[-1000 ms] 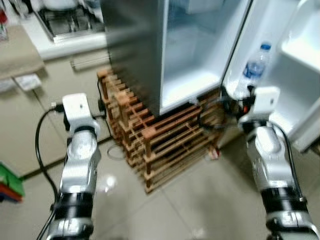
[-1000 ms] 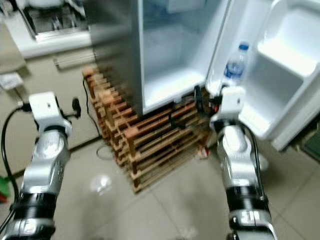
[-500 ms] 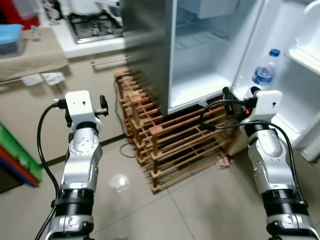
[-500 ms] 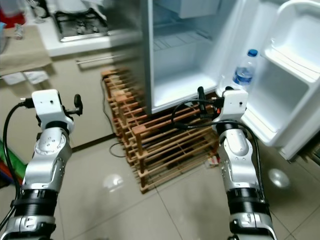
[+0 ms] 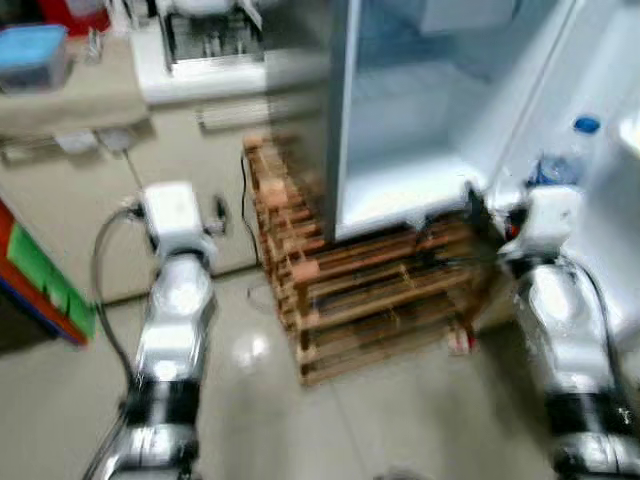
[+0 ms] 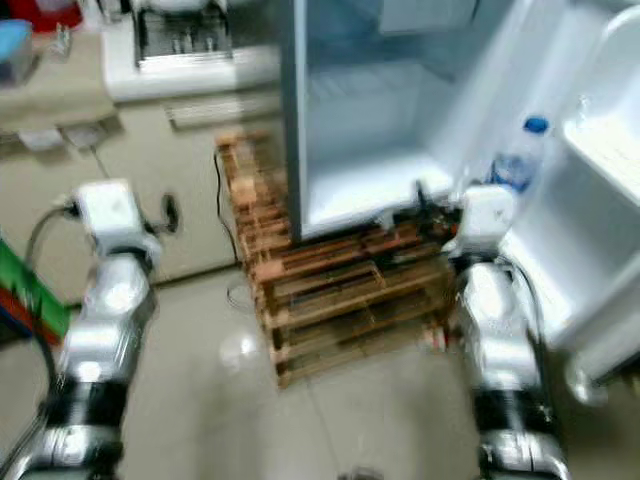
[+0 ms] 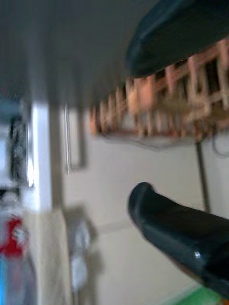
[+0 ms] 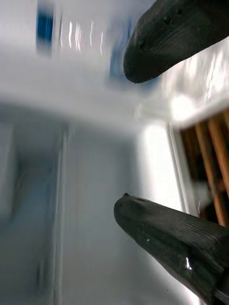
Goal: Restocking fridge
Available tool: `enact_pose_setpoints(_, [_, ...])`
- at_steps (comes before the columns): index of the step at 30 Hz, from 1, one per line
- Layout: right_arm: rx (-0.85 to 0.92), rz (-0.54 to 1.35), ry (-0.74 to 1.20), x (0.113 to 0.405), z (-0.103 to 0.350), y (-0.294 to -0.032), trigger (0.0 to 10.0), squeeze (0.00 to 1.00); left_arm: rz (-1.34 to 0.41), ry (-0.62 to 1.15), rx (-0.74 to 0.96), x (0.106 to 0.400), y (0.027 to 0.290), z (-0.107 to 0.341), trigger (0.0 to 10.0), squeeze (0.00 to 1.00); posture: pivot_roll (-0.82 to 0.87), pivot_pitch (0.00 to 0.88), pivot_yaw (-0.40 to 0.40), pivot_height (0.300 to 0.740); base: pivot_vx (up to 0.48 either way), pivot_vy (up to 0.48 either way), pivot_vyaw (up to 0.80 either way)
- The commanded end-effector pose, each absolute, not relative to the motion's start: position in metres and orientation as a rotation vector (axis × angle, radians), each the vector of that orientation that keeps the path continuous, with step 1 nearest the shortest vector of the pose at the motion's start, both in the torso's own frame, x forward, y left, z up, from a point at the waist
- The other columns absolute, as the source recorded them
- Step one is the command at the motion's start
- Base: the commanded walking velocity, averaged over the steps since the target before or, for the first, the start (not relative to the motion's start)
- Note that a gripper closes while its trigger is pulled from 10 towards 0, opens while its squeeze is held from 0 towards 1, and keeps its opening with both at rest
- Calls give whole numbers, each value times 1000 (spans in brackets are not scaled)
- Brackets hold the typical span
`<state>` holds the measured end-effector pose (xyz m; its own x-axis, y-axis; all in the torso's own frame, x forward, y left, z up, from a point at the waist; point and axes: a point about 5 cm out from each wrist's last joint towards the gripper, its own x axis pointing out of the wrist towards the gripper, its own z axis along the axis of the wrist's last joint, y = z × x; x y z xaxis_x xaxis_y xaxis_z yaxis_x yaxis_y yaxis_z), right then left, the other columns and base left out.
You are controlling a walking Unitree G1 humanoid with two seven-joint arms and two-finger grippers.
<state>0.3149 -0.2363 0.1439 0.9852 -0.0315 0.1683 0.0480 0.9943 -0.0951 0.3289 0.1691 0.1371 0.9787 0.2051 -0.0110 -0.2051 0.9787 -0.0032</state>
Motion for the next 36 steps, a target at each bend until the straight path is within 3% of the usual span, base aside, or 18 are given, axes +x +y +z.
enact_pose_setpoints(1, [-103,-17,-194,314,151,-233,10000,0,230,-6,3,329,180,142,10000,0,-89,0,15,740,0,0,0])
enact_pose_setpoints(6, [-157,-94,-157,297,146,-264,10000,0,231,-11,3,328,184,144,10000,0,-101,7,38,740,0,0,0])
enact_pose_setpoints(22, [-225,-206,-126,280,144,-299,10000,0,196,3,22,328,186,145,10000,0,-98,25,80,740,0,0,0])
enact_pose_setpoints(32, [-371,-456,-48,268,152,-375,10000,0,177,11,31,329,184,145,10000,0,-97,20,90,740,0,0,0])
enact_pose_setpoints(34, [-349,-445,-98,271,162,-371,10000,0,176,12,28,329,183,145,10000,0,-101,12,84,740,0,0,0])
enact_pose_setpoints(36, [-303,-378,-155,280,164,-348,10000,0,177,14,25,329,182,144,10000,0,-105,5,76,740,0,0,0])
